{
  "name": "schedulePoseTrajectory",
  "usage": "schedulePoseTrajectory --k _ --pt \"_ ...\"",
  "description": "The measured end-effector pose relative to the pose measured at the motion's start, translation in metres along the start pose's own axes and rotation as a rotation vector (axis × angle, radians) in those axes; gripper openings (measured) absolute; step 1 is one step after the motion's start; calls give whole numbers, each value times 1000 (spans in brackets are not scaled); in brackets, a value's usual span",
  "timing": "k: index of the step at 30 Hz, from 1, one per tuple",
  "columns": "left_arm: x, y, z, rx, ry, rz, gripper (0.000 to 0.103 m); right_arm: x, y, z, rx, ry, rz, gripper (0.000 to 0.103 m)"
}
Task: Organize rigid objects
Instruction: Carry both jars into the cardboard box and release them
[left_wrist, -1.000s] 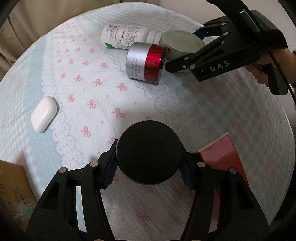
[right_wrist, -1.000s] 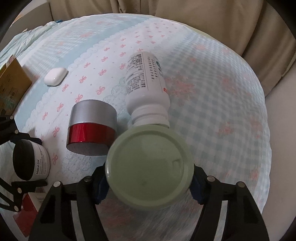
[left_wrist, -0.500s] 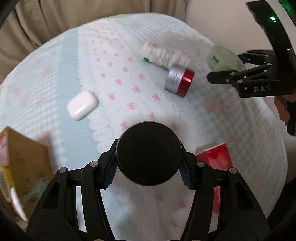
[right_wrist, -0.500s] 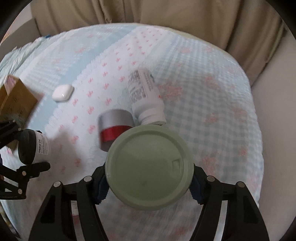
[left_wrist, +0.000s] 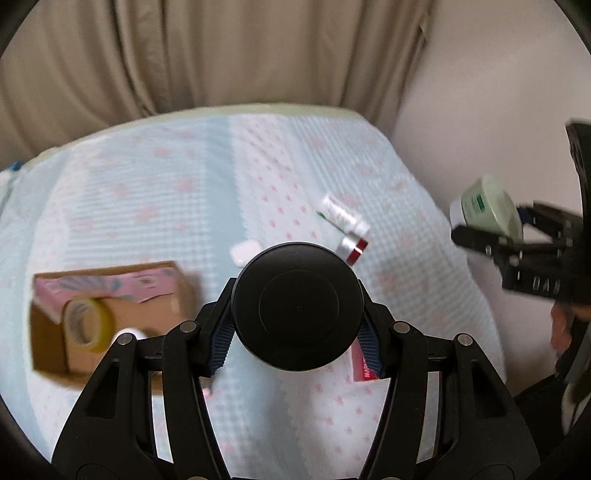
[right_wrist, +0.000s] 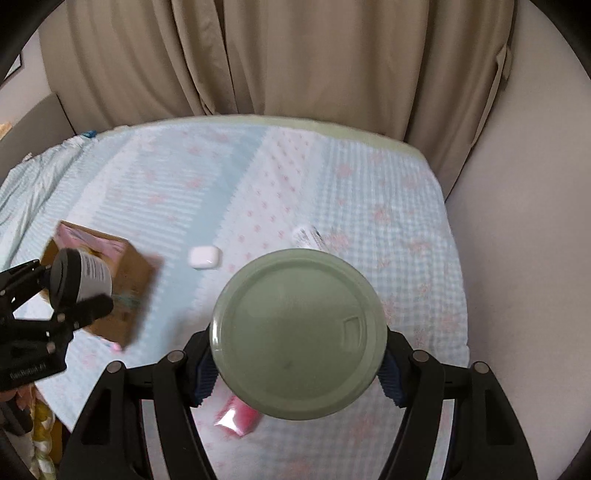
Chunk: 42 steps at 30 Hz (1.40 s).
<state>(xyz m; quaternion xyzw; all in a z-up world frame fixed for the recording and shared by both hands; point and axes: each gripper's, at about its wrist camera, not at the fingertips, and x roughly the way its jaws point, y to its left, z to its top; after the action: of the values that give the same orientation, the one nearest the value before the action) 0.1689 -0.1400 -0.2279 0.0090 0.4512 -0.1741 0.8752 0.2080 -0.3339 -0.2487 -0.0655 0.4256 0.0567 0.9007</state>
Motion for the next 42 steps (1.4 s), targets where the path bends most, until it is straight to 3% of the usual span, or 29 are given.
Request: schedulePoseTrajectory --k 10,21,31,42 --pt "-103 75 0 -87 -58 86 54 -63 78 23 13 -60 87 66" --pt "-143 213 -30 -145 -9 112 54 -70 190 45 104 -30 118 66" --pt "-119 315 -44 -117 97 66 54 -26 279 54 217 74 68 66" --pt "-45 349 -58 -82 233 25 54 47 331 62 222 196 27 66"
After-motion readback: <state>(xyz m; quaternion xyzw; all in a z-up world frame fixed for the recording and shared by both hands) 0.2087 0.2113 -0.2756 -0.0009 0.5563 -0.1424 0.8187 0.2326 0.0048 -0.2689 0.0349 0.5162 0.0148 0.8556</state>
